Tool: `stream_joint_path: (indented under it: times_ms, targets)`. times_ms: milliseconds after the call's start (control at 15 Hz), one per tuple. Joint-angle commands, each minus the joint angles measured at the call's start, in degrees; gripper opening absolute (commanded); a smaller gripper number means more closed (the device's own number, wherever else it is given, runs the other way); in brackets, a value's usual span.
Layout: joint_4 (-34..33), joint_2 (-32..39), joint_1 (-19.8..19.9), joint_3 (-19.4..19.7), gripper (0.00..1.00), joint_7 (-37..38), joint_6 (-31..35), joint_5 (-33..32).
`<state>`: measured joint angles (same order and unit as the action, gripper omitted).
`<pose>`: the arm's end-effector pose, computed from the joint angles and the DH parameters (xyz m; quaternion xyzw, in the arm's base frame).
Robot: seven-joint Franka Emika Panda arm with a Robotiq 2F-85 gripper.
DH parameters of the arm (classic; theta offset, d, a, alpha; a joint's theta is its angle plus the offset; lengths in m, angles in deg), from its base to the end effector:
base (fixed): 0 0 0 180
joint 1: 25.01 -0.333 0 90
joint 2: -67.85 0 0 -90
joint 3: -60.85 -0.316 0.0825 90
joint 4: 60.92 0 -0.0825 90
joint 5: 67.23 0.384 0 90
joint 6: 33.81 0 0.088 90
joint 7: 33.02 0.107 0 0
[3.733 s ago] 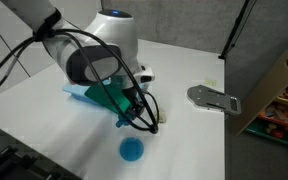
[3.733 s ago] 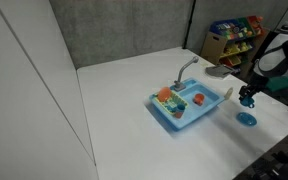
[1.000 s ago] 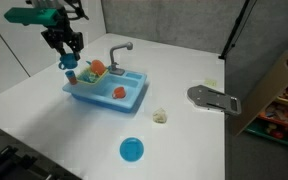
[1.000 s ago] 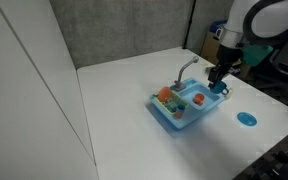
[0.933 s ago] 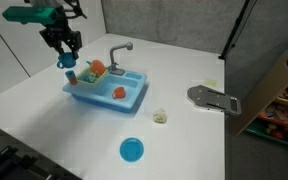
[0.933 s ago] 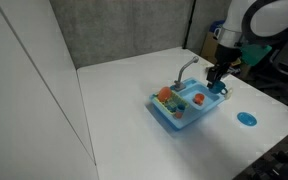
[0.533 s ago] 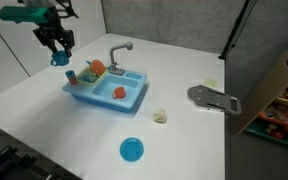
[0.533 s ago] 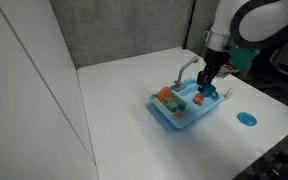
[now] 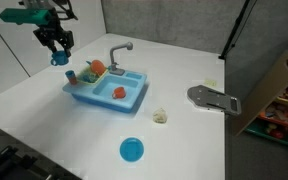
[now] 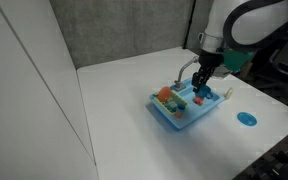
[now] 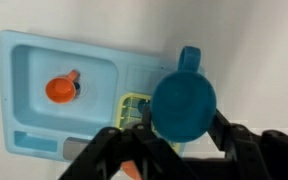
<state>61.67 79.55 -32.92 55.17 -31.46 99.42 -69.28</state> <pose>0.5479 0.1311 0.3086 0.9932 0.1161 -0.0082 0.0040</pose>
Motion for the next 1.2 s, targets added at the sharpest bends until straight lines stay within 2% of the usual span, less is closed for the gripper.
stream_joint_path:
  times_ms: [0,133,200,667,1133]
  targets:
    - [-0.1,0.0,0.2,-0.2,0.57,0.0,-0.2,0.0]
    - [-0.1,0.0,0.2,-0.2,0.57,0.1,-0.2,0.0]
    - [-0.8,0.6,0.1,-0.4,0.32,-0.2,-0.7,-0.1]
    - [-4.7,5.8,-2.3,-1.3,0.32,0.9,-1.6,-1.7]
    - [-7.8,9.8,-3.6,-0.3,0.32,2.5,-0.6,-5.3]
